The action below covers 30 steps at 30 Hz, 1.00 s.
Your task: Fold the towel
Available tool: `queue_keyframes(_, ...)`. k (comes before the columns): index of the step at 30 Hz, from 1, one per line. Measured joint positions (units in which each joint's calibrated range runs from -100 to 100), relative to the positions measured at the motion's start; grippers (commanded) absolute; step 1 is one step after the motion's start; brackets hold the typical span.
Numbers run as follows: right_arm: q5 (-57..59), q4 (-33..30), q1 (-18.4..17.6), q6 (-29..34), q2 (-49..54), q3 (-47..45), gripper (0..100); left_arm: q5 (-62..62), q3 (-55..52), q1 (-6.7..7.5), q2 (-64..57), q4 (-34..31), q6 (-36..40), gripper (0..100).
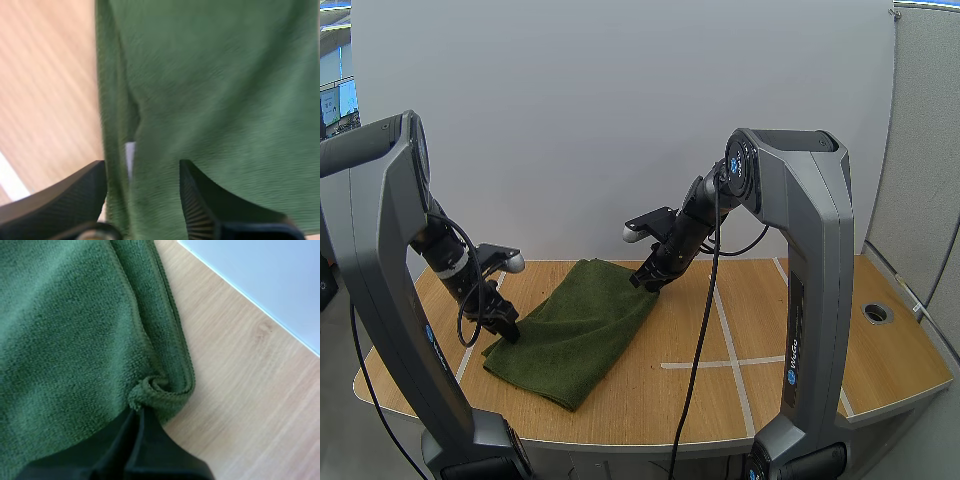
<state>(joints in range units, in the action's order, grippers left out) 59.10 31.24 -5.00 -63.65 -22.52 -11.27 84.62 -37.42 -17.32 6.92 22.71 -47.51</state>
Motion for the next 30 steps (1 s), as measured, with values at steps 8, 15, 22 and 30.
queue_keyframes(8,0.5,-0.3,0.0,0.0,2.5,0.0,0,2.8,0.0,0.0,-8.1,3.3,0.0,73)
queue_keyframes(15,3.1,-0.3,0.0,0.6,5.5,0.0,0,5.7,0.0,0.0,-9.9,5.1,-0.8,73)
queue_keyframes(22,10.1,-0.4,0.0,0.9,7.7,0.0,24,6.2,0.0,0.0,-9.9,8.4,-1.7,73)
queue_keyframes(30,11.0,-3.3,0.1,3.8,9.4,-0.8,100,13.2,0.0,0.0,-9.9,8.6,-3.2,73)
